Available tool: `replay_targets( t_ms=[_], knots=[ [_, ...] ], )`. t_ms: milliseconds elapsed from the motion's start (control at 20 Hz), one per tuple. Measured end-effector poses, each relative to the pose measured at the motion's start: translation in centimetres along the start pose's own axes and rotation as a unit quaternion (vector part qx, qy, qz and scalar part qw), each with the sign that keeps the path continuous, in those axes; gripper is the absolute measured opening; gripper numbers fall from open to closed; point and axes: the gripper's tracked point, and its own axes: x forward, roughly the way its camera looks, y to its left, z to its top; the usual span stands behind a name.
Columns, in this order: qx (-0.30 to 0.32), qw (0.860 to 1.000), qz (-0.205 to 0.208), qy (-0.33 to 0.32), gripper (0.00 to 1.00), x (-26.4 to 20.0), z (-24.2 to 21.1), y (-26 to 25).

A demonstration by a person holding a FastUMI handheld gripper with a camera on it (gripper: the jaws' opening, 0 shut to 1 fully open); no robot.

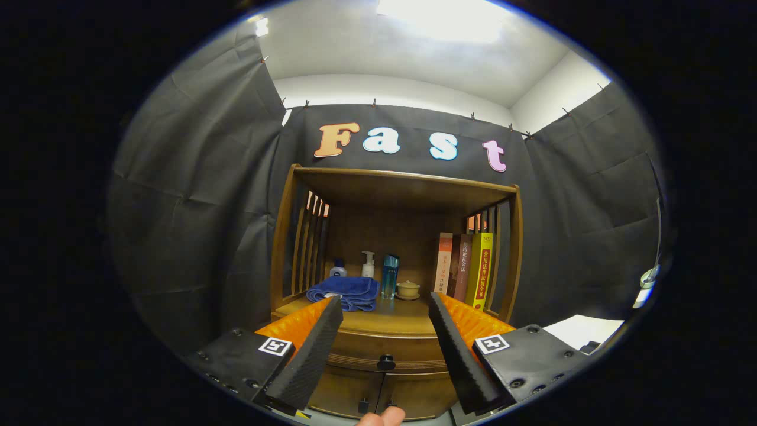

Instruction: Pull open the drawer, take out the items inside it, and place them on the countertop above the cabinet.

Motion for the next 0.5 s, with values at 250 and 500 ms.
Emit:
replay_targets(
  t_ms=[250,500],
  knots=[
    [0.033,0.998,0.018,0.051,0.97,3.2,-14.1,1.1],
    [0.058,0.993,-0.008,0.100,0.97,3.6,-23.9,0.0]
  ],
)
